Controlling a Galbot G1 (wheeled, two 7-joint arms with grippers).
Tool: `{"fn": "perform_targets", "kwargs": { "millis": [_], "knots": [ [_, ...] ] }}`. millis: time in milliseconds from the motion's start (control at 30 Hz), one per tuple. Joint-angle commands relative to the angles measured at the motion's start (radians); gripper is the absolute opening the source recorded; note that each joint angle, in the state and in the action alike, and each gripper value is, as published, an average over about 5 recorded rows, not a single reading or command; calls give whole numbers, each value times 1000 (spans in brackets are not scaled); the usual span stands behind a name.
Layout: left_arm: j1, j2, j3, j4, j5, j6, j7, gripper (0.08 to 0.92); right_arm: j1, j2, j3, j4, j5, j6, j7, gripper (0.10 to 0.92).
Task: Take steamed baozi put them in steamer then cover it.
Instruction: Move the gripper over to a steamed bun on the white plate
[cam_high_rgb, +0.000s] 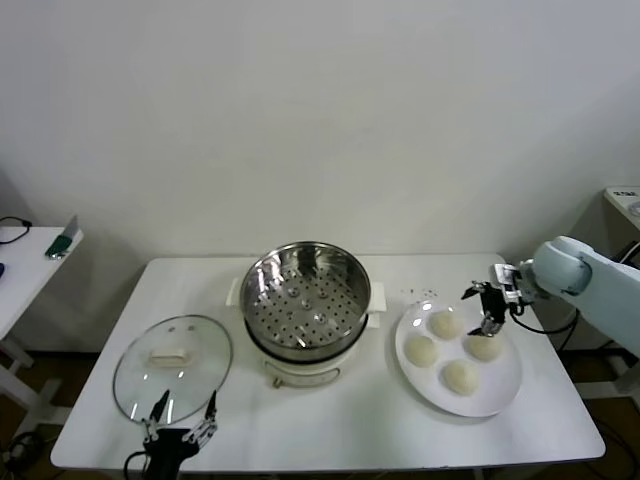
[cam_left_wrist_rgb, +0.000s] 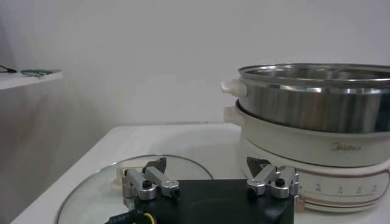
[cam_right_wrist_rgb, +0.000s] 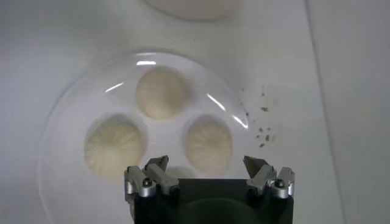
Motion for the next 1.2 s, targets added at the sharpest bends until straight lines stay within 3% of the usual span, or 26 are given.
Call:
{"fn": "perform_targets", "kwargs": {
  "millis": [33, 800, 1200],
  "knots": [
    [-4, -1, -4, 2, 0, 0, 0, 823, 105, 142, -138, -141, 8, -16, -36, 823],
    [-3, -4, -9, 22, -2, -9, -3, 823, -86, 269, -14, -310, -81, 2, 24, 820],
    [-2, -4, -4, 21, 3, -8, -4, 823, -59, 258, -28, -287, -75, 3, 13, 735]
  ]
}}
